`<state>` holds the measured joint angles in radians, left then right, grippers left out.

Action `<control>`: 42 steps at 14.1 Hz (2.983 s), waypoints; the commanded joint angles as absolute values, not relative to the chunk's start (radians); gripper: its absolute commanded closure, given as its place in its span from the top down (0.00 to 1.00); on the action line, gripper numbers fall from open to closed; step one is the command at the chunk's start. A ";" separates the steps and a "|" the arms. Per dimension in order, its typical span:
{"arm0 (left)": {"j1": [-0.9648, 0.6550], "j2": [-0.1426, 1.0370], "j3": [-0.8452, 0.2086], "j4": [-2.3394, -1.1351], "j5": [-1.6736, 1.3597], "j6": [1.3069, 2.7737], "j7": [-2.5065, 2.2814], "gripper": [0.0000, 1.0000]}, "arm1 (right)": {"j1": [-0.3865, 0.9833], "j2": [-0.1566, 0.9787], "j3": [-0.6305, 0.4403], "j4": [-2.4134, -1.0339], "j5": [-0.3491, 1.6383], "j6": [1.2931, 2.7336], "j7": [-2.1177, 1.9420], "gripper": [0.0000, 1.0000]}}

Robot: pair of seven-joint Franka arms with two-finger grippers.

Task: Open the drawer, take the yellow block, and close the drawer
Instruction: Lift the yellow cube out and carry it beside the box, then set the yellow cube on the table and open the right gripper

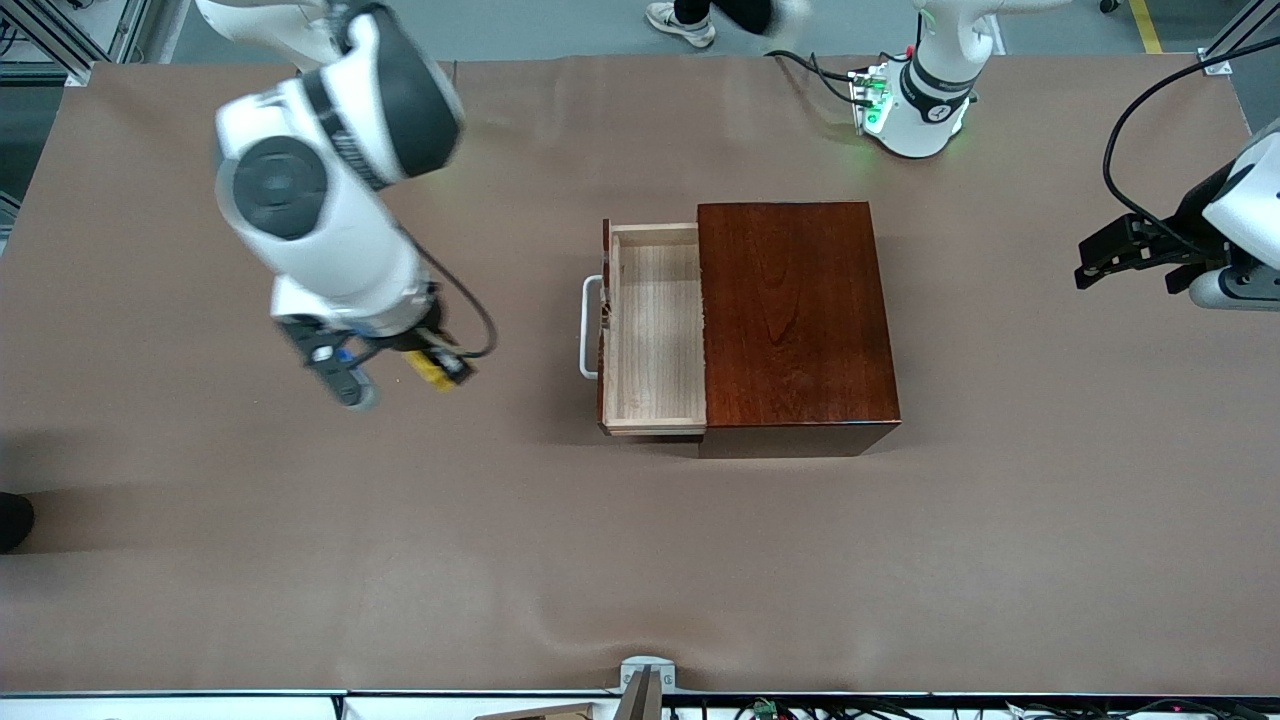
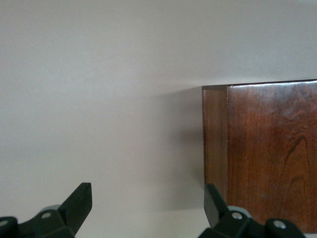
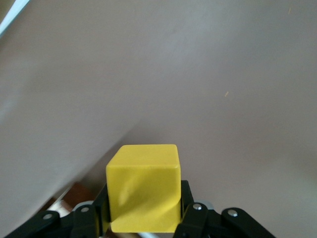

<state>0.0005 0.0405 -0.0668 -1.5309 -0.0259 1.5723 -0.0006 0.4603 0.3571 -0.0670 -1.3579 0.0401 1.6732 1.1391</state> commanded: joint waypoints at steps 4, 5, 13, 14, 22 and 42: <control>0.002 0.048 -0.072 -1.511 -0.006 1.563 0.003 1.00 | 0.217 0.230 -0.048 -1.589 0.044 1.706 0.627 0.00; 0.002 0.048 -0.071 -1.511 -0.006 1.563 0.003 1.00 | 0.178 0.230 -0.048 -1.607 0.044 1.721 0.542 0.00; 0.002 0.048 -0.072 -1.511 -0.006 1.563 0.005 1.00 | -0.058 0.147 -0.049 -2.046 0.044 2.072 0.002 0.00; 0.002 0.048 -0.072 -1.511 -0.006 1.563 0.003 1.00 | -0.081 0.147 -0.049 -2.090 0.044 2.118 -0.058 0.00; 0.002 0.049 -0.072 -1.511 -0.006 1.563 0.005 1.00 | -0.186 0.166 -0.051 -2.344 0.043 2.350 -0.207 0.00; 0.000 0.049 -0.072 -1.509 -0.006 1.563 0.005 1.00 | -0.150 0.270 -0.041 -2.289 0.069 2.332 -0.170 1.00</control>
